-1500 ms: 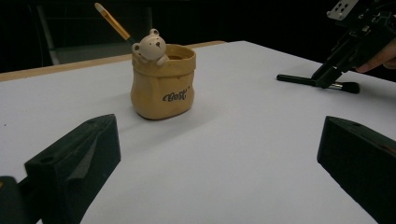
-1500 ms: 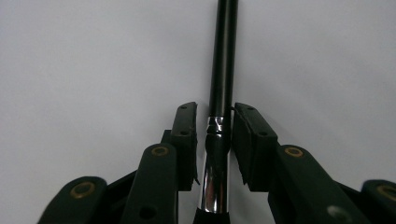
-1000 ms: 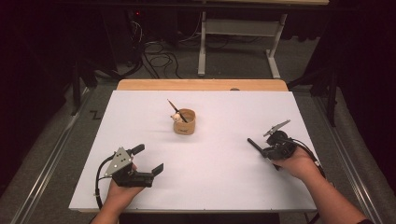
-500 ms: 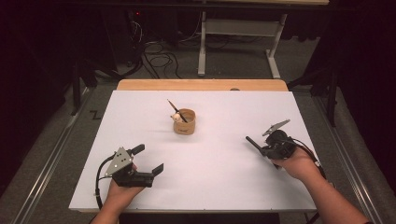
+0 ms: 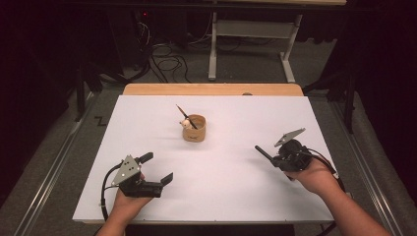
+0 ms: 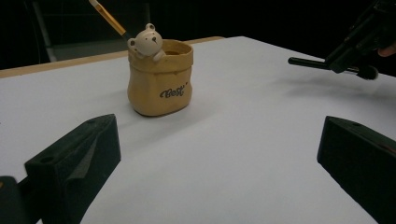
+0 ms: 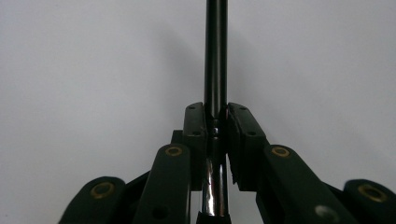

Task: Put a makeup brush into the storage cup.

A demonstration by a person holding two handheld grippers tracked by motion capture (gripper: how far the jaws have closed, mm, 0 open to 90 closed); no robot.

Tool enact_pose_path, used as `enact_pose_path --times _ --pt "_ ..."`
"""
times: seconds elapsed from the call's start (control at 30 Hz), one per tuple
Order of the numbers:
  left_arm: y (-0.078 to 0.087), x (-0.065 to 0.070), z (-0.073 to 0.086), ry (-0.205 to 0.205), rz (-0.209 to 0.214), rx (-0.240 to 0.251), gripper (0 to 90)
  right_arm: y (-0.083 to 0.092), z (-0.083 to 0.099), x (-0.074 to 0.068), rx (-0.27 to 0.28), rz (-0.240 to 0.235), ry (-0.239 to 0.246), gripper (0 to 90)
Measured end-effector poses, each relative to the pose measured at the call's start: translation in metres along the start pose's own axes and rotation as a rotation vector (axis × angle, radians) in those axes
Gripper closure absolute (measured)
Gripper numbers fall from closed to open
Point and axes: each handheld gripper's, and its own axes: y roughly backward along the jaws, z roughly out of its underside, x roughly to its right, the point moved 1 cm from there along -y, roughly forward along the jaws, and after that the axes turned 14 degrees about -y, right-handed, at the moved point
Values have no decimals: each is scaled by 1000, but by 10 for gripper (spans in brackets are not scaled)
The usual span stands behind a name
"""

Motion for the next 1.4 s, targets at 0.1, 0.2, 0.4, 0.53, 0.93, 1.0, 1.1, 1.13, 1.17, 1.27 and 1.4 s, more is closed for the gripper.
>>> enact_pose_path --times 0.1,0.2,0.4,0.53,0.93,1.0,1.1,1.13,1.17,1.27,1.4 --pt "0 0 0 -2 2 -4 3 2 0 -5 4 9 26 799" --pt "-1 0 0 -1 3 -5 3 3 1 -18 8 18 78 799" --pt "-2 1 0 -6 2 -14 3 4 0 -36 14 37 157 799" --pt "-3 4 -4 -26 -11 -44 3 5 0 -44 12 48 200 799" --pt "-27 32 -24 -263 35 -251 7 4 0 -69 3 83 324 799" --pt "-33 40 -29 -328 57 -289 10 4 -1 -72 2 90 341 799" --pt "-41 50 -33 -435 71 -355 12 4 -1 -74 -3 90 355 799" --pt "-43 53 -34 -465 79 -377 12 3 -2 -75 0 88 367 799" --pt "-45 55 -36 -493 85 -394 13 3 -2 -76 2 88 365 799" --pt "-49 60 -41 -550 93 -429 15 3 -3 -79 4 86 376 799" --pt "-49 62 -48 -574 96 -431 17 2 -4 -83 16 80 383 799"
